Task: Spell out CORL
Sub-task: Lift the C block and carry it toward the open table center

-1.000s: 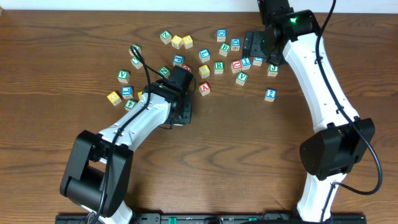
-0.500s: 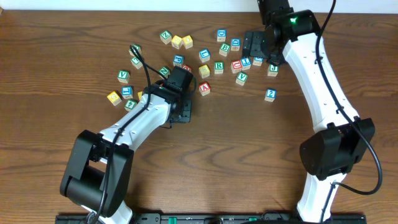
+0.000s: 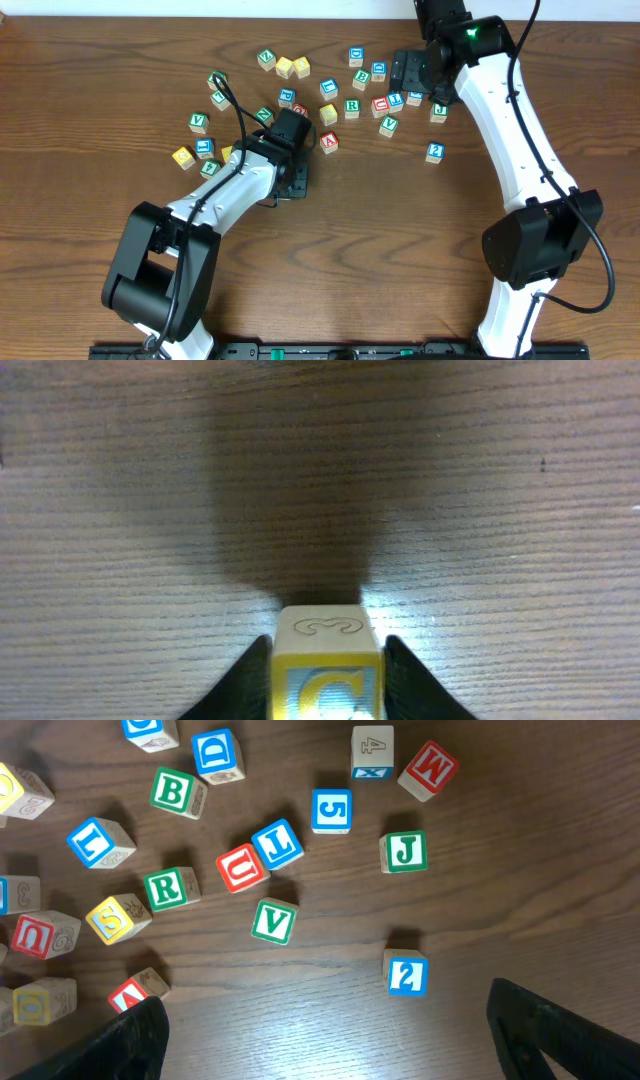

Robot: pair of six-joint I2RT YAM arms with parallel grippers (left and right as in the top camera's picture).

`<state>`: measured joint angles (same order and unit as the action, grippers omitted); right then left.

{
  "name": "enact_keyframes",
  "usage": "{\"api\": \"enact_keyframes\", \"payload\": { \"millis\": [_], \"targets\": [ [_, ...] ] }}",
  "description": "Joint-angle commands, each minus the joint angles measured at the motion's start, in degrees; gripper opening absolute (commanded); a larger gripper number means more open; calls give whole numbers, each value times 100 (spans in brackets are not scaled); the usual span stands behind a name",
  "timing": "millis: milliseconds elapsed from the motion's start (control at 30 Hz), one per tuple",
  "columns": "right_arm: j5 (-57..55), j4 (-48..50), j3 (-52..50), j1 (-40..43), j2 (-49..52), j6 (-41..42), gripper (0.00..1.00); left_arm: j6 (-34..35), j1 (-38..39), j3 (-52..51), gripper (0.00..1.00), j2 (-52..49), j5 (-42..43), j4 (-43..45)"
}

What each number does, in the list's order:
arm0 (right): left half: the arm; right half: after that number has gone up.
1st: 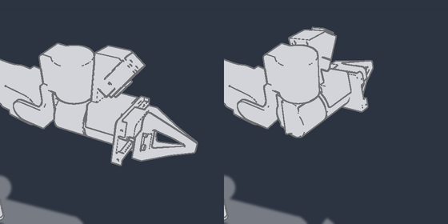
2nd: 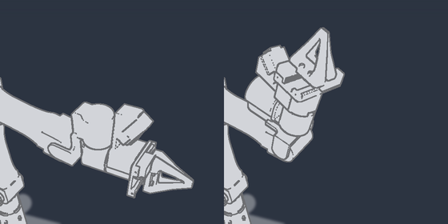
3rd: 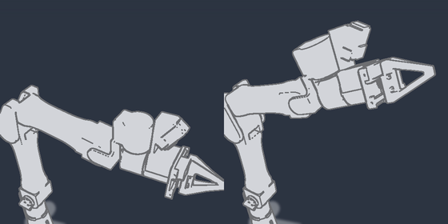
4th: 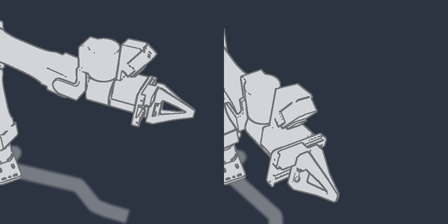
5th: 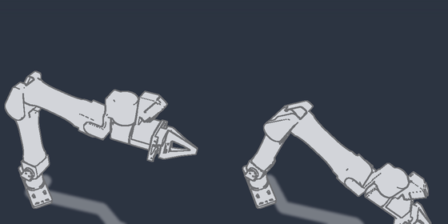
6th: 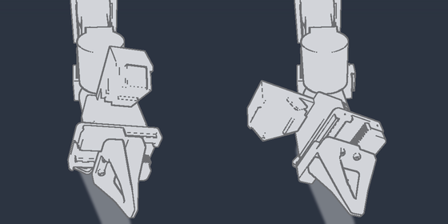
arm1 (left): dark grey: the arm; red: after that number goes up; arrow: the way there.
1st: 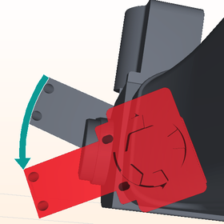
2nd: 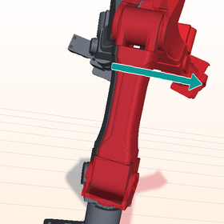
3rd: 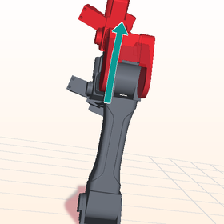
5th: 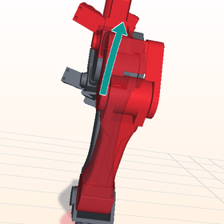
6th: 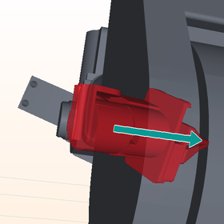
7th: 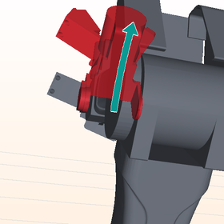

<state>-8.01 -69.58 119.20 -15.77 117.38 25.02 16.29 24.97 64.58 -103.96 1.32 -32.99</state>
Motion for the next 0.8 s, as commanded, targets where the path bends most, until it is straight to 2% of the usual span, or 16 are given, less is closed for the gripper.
{"api": "enact_keyframes", "payload": {
  "millis": [0,400,600,767],
  "targets": [
    [-109,-9,-13,35,-9,-44,97,-68,-4,-76,46,-52,-72,-7],
    [-111,-9,-13,35,-9,-44,96,-96,-20,61,45,-22,-55,-249],
    [-111,-4,-13,35,-9,-44,97,424,-13,70,41,-7,-26,-682],
    [-109,-4,-13,35,-9,-44,97,437,-13,70,40,-7,-26,-483]
  ]
}}
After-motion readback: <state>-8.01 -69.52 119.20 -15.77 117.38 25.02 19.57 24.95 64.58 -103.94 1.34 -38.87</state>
